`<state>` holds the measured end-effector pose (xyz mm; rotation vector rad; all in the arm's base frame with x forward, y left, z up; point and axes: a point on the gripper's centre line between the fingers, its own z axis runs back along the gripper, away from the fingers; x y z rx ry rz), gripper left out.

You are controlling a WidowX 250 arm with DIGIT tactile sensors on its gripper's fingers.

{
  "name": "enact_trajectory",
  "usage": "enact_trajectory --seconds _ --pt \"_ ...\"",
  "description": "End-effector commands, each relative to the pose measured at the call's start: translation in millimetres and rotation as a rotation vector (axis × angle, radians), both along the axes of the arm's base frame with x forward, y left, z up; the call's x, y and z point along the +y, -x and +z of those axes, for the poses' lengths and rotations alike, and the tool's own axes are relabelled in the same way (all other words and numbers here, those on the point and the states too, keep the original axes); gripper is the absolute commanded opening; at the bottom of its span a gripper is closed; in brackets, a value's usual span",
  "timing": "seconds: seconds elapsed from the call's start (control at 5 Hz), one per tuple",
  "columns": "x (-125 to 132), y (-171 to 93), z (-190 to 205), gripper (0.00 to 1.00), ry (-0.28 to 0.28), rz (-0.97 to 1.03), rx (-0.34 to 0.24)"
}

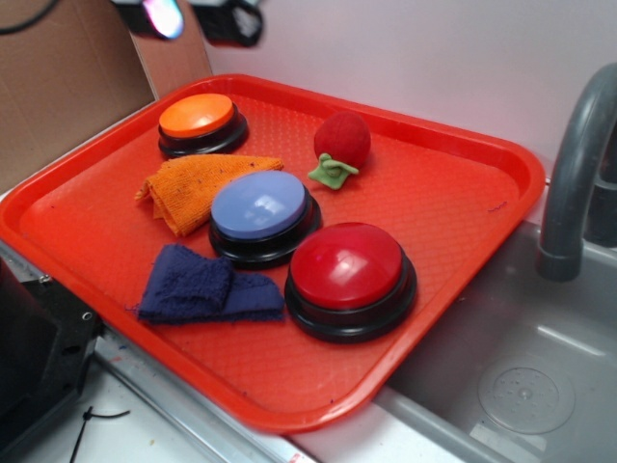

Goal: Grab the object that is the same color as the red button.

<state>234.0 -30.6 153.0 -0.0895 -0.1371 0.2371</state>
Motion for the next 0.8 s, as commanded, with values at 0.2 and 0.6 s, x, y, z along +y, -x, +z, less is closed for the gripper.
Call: enact_trajectory --seconds 0.2,0.6 --pt "-3 -71 -60 1.00 -0.088 0.217 -0.063" --pt "12 -102 -96 1.00 -0.121 0.244 -0.039"
